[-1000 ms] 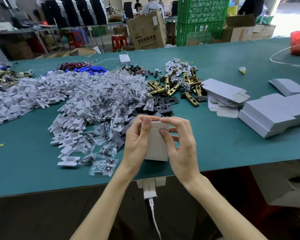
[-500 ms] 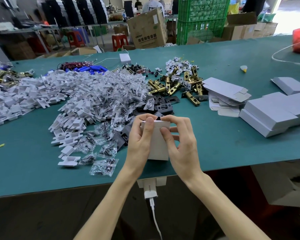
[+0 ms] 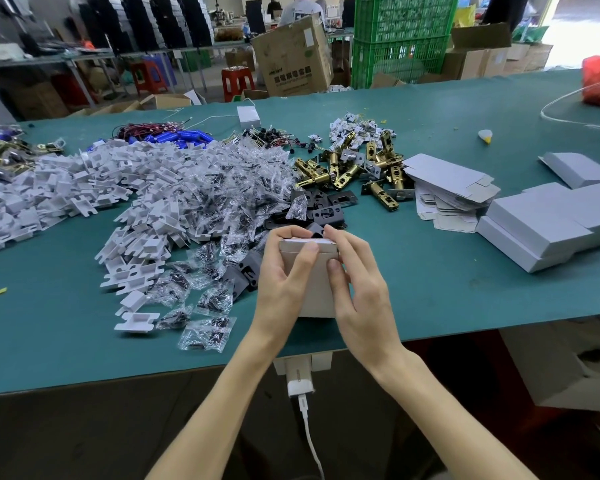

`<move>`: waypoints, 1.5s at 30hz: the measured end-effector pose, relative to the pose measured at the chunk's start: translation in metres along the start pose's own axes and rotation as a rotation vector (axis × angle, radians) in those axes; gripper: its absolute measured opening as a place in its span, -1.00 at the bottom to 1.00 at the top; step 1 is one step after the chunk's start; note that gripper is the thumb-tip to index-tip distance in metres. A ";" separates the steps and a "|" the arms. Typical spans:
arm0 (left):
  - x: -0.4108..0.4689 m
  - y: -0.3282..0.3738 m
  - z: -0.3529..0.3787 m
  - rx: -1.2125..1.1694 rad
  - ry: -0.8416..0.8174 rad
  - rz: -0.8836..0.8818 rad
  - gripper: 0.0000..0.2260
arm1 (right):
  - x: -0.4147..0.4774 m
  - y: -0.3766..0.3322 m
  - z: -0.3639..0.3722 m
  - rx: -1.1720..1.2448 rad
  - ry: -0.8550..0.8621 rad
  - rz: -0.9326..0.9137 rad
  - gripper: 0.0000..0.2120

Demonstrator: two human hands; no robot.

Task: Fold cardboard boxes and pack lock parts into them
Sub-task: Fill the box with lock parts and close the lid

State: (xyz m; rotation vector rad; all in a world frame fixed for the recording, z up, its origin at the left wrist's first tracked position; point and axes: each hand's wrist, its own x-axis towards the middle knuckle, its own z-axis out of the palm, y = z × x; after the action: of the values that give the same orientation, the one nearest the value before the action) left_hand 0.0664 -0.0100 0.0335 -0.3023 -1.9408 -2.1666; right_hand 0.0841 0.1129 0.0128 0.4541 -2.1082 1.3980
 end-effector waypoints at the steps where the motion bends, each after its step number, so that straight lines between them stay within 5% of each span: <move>1: 0.000 0.000 0.001 0.005 0.002 -0.001 -0.83 | 0.000 0.000 0.000 0.004 -0.006 0.003 -0.59; 45: 0.004 -0.009 -0.004 -0.009 0.009 -0.147 -0.64 | 0.007 -0.003 0.000 0.019 0.025 0.089 -0.74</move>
State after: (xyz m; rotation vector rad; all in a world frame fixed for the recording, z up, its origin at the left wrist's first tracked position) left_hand 0.0604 -0.0135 0.0259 -0.1549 -2.0077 -2.2622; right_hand 0.0801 0.1124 0.0192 0.3526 -2.1200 1.4665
